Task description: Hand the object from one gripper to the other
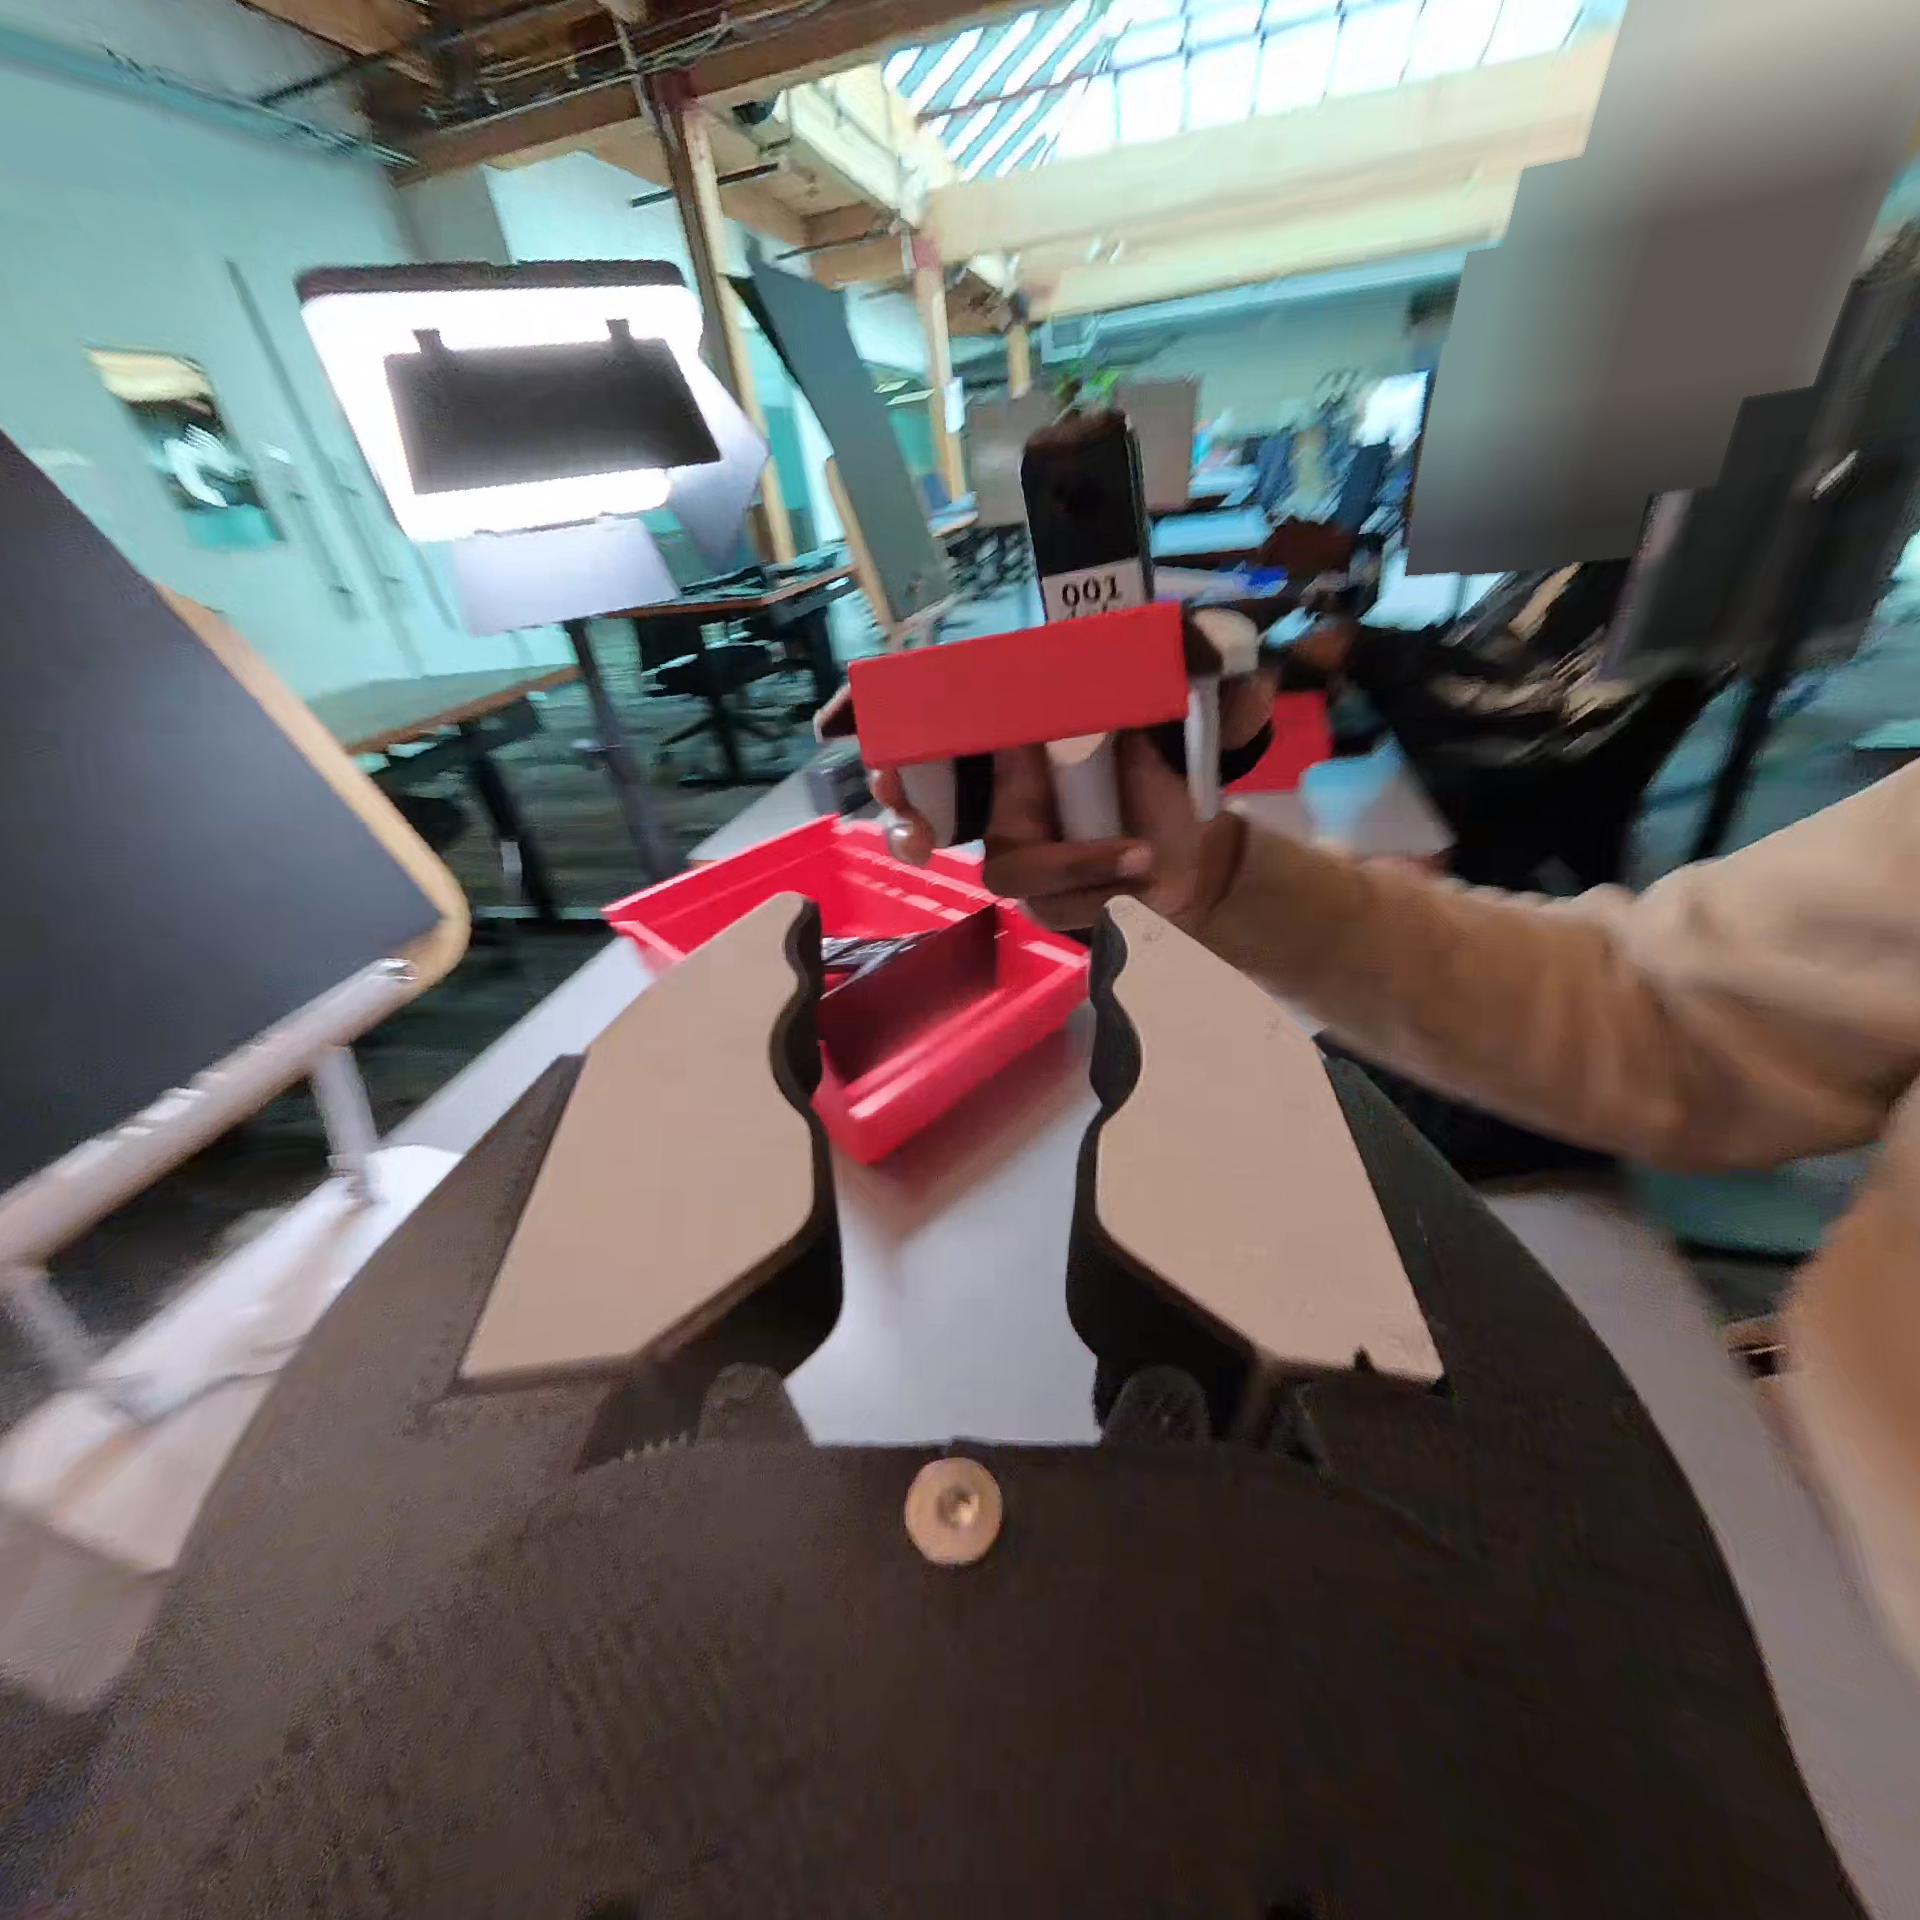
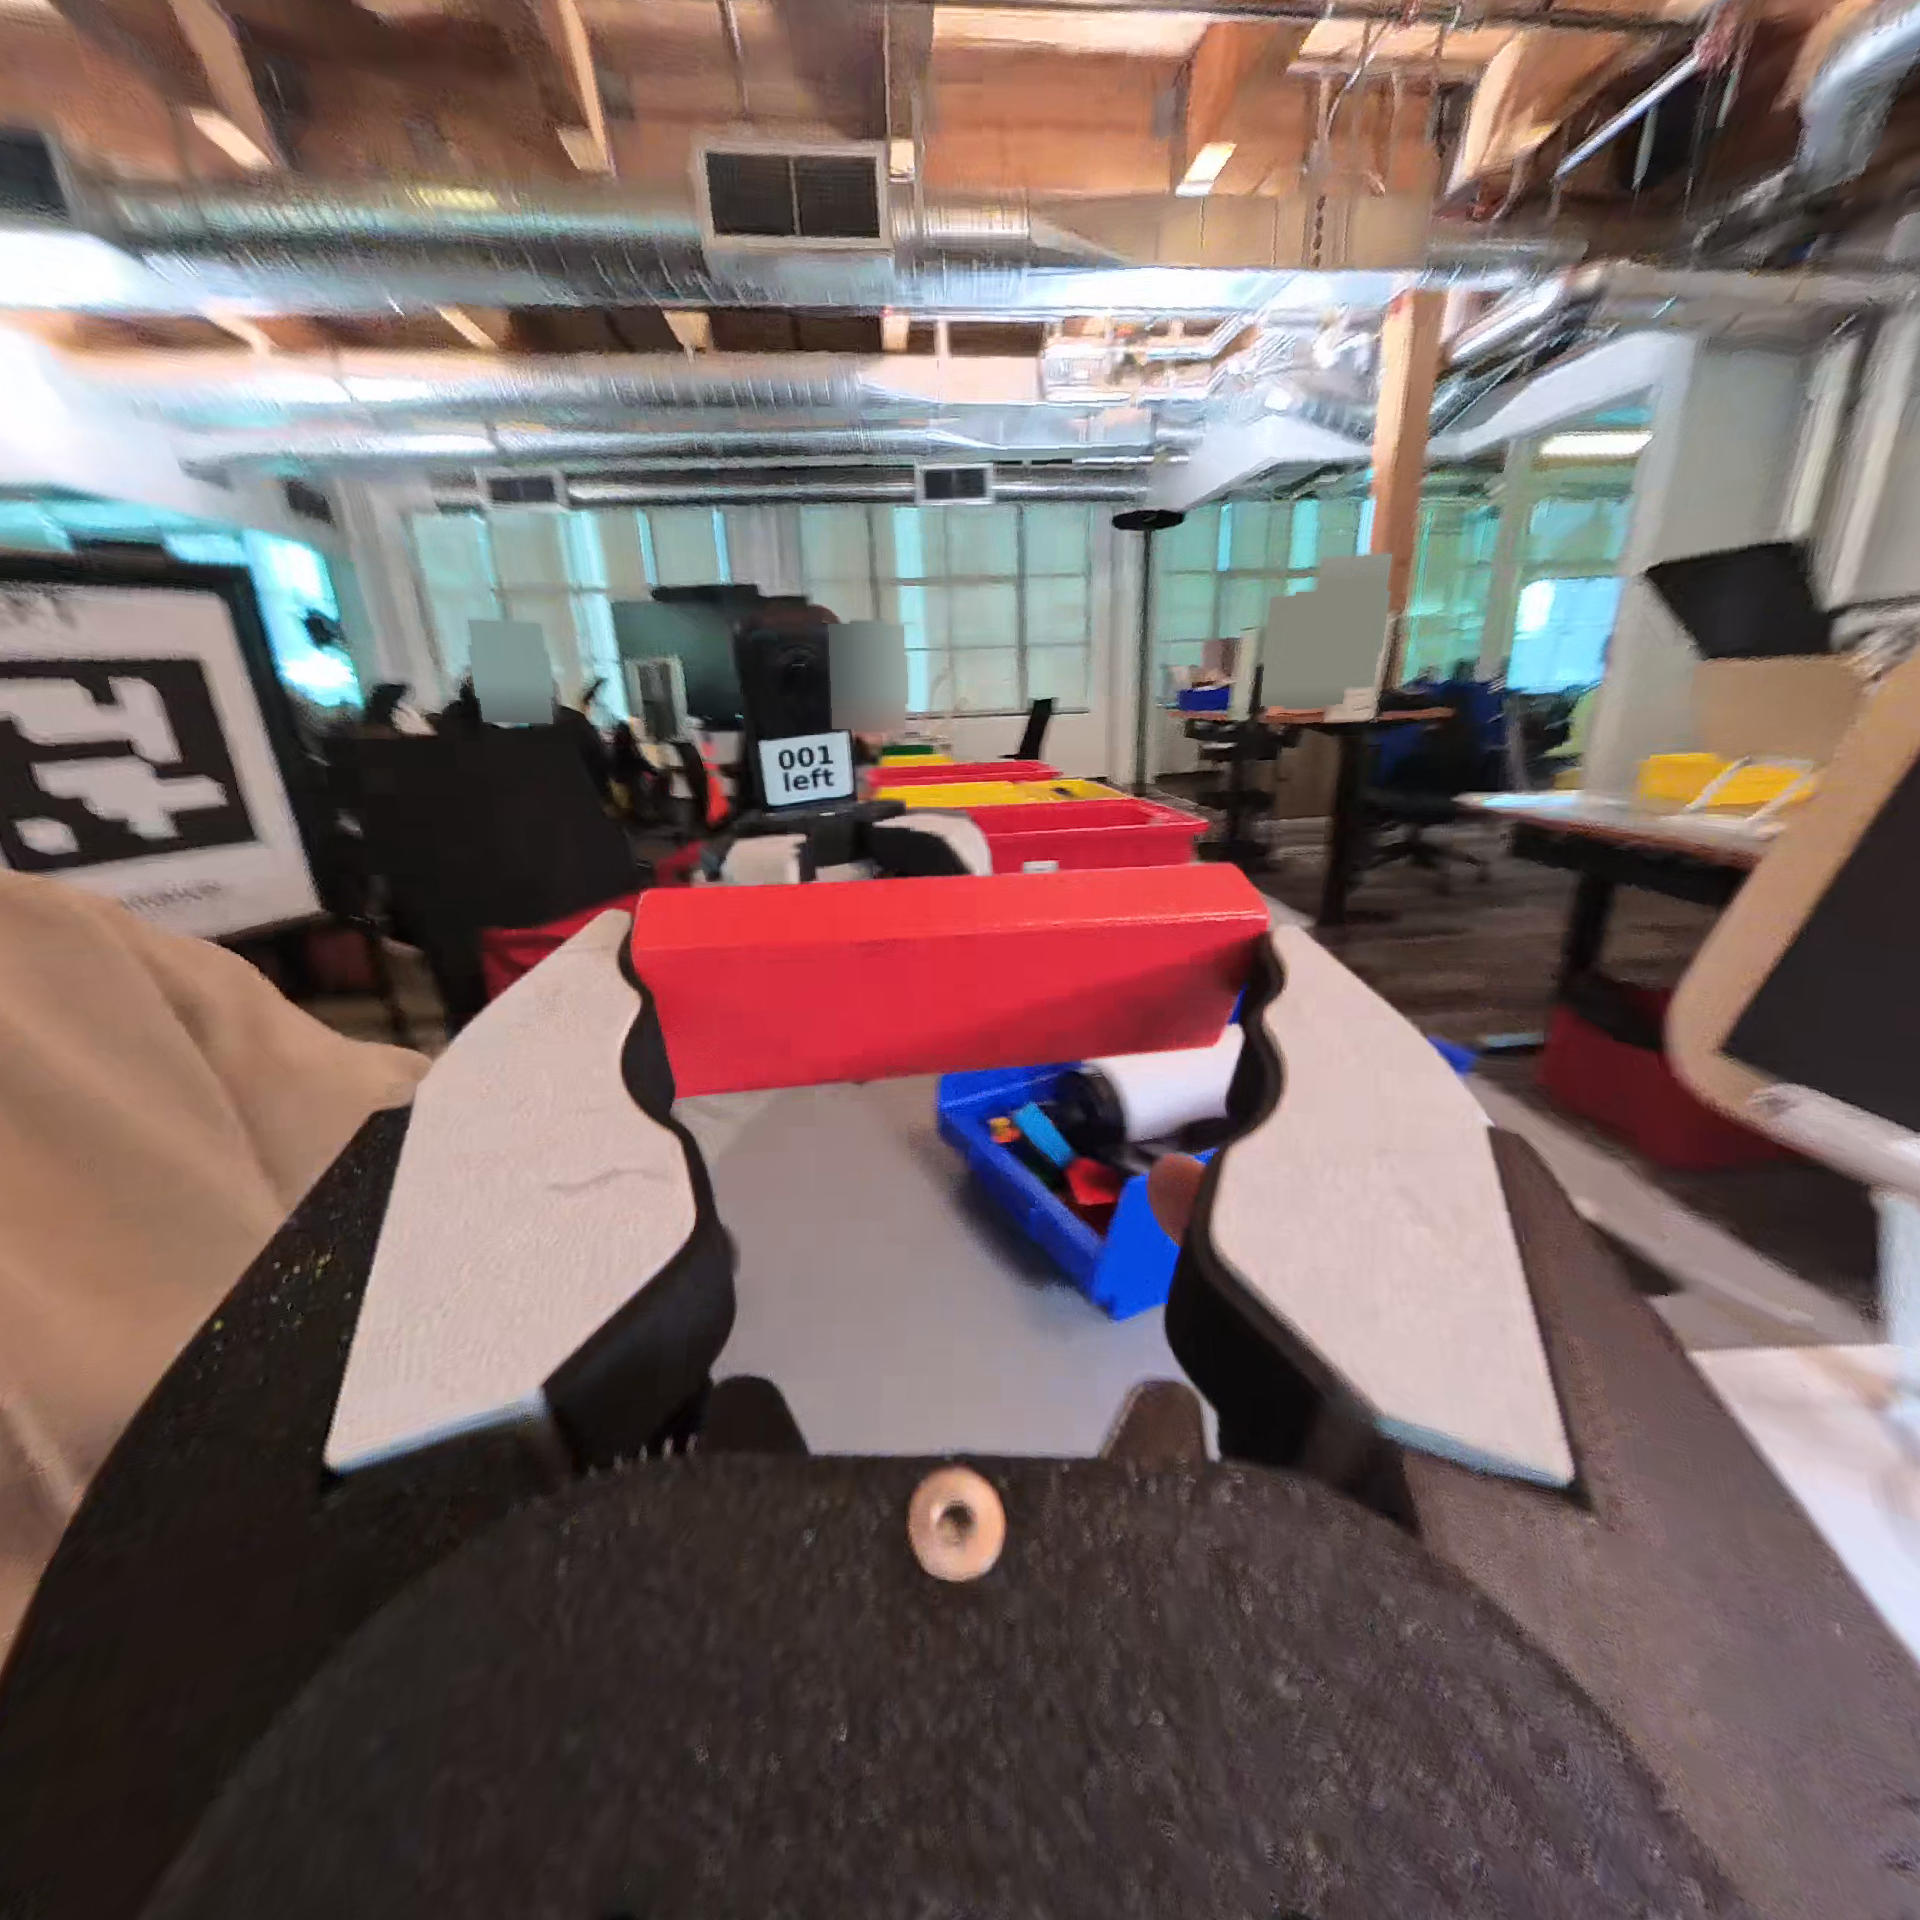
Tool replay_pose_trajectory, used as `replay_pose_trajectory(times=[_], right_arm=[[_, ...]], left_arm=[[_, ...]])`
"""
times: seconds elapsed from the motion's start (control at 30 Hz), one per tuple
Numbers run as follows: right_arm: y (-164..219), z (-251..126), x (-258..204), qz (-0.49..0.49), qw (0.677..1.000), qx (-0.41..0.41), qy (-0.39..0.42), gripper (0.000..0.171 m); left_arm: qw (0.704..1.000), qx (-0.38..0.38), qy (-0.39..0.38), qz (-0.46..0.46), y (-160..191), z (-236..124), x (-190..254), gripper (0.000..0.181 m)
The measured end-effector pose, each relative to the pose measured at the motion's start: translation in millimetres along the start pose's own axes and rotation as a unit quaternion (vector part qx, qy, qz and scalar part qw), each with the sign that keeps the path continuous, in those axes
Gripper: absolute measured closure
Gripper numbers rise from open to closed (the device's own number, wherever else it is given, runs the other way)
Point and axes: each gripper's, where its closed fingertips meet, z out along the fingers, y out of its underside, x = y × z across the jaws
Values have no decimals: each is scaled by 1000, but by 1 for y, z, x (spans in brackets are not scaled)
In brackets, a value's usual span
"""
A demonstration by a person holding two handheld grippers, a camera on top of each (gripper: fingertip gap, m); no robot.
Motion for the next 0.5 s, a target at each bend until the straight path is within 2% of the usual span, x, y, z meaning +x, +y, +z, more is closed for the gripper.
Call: replay_pose_trajectory(times=[0.13,0.27,0.33,0.37,0.43,0.5], right_arm=[[24,24,-11,119,991,-33,-60,65],[62,50,-32,222,962,-116,-106,65],[75,58,-40,248,951,-147,-116,65],[82,61,-43,259,945,-162,-117,65],[83,63,-45,275,940,-161,-121,65],[76,63,-40,270,945,-145,-112,68]], left_arm=[[986,-77,-65,129,22,15,-3,125],[961,-137,-90,221,45,23,-6,121],[943,-168,-83,275,56,24,-2,128],[935,-178,-71,297,60,25,2,138],[928,-184,-67,316,62,25,5,143],[937,-174,-79,291,57,25,0,142]])
